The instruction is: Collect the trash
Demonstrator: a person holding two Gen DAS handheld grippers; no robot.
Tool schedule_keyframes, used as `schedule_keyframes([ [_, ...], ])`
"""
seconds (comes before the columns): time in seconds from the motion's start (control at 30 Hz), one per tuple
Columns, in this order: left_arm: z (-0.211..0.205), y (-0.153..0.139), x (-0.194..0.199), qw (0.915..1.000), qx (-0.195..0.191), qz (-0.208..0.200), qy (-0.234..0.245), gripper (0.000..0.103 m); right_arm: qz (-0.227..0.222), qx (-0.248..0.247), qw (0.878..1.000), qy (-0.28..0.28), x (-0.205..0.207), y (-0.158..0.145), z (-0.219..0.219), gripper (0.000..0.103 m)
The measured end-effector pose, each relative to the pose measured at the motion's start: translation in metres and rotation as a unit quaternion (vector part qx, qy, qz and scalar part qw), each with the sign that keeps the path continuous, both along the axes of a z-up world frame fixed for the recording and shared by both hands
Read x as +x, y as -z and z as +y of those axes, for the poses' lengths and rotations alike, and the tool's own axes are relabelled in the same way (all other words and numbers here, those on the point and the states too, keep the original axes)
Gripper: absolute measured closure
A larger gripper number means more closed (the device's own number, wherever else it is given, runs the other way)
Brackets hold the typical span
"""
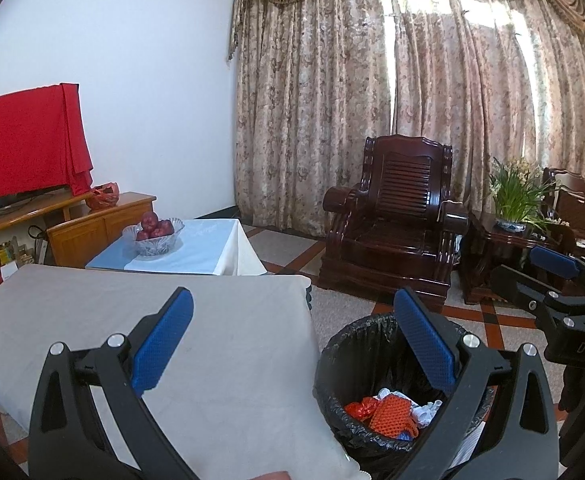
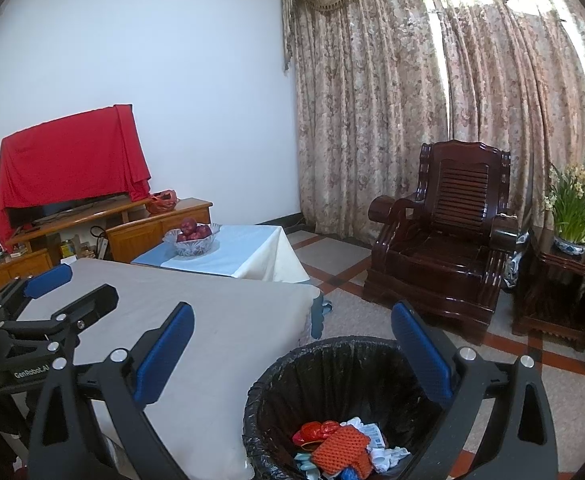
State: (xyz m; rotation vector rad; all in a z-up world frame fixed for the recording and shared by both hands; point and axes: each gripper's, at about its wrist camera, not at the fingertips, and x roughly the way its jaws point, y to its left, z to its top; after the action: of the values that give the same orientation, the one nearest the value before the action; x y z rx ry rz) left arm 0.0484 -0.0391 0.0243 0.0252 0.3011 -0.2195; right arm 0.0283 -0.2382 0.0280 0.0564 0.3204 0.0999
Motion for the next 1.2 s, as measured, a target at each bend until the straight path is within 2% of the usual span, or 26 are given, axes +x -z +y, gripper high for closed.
schedule_keyframes([
  [1.2, -0.009, 0.011, 0.011, 0.9999, 0.004, 0.017, 0.000, 0.005, 0.020, 0.005, 1.000, 0.004, 0.018, 0.021, -0.005, 0.006],
])
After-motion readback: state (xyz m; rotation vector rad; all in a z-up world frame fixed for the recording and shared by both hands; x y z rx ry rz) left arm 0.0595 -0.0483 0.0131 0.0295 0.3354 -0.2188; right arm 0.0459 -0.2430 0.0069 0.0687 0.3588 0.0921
